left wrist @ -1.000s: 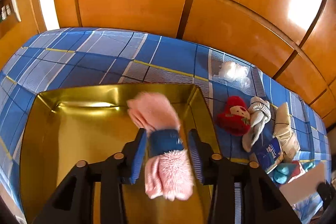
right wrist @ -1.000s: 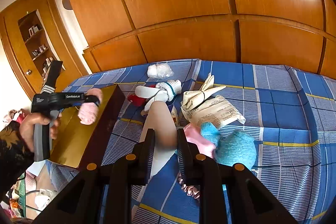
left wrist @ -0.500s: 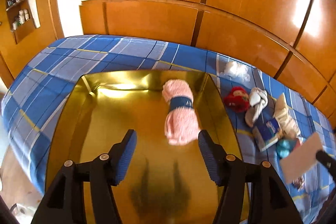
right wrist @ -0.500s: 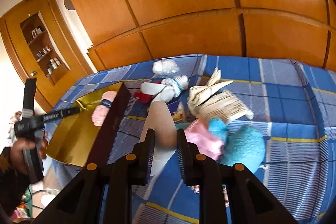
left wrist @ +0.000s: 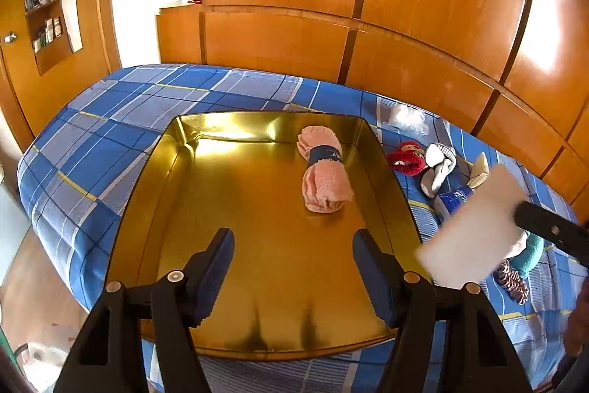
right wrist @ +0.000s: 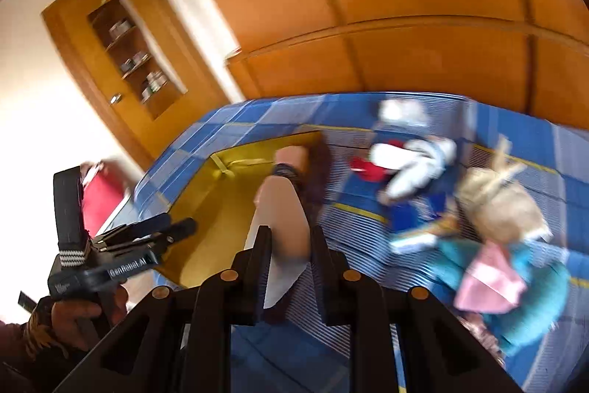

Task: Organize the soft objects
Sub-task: 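Lower the white sponge into the gold tray beside the towel and release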

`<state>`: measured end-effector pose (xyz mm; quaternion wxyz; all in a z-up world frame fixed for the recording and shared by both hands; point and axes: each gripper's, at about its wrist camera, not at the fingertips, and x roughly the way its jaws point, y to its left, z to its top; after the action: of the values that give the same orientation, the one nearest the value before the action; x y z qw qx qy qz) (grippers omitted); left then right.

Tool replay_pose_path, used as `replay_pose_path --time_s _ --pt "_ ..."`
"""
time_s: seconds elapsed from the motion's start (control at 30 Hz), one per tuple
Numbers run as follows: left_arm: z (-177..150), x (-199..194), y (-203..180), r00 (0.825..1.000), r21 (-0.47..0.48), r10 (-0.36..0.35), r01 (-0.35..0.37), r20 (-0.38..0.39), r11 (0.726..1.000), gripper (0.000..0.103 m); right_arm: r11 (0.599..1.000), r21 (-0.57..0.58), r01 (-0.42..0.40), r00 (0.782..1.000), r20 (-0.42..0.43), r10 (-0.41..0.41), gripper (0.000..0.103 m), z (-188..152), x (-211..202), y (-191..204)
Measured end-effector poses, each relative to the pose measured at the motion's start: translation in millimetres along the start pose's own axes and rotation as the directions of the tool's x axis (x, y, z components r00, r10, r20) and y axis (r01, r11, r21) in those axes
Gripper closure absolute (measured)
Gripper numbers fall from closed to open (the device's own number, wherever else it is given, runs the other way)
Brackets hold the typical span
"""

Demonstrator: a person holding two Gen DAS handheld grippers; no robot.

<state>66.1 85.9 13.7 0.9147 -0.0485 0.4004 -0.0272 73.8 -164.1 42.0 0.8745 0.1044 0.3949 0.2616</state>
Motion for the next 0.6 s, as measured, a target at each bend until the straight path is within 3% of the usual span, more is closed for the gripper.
replay_pose_path --time_s 0.23,0.4,0.47,0.6 --pt "-6.8 -5.4 11.0 1.0 -0.017 0.011 -0.011 0.004 1.0 0.036 0.995 -0.08 -0.057 0.992 -0.116 0.048 0.083 18.6 51.5 33.5" --pt "-10.1 -6.3 21.3 1.0 -0.039 0.011 -0.011 0.001 0.999 0.036 0.987 -0.151 -0.058 0.976 -0.215 0.024 0.082 24.5 89.4 50.2" --pt "-11.2 -6.3 24.9 1.0 -0.047 0.014 -0.014 0.0 0.999 0.036 0.981 -0.193 -0.022 0.971 -0.237 -0.025 0.078 25.5 104.4 55.8" --pt "-11.8 -6.6 31.6 1.0 -0.065 0.018 -0.018 0.0 0.998 0.036 0.981 -0.191 0.04 0.964 -0.251 -0.089 0.056 30.4 126.7 49.0"
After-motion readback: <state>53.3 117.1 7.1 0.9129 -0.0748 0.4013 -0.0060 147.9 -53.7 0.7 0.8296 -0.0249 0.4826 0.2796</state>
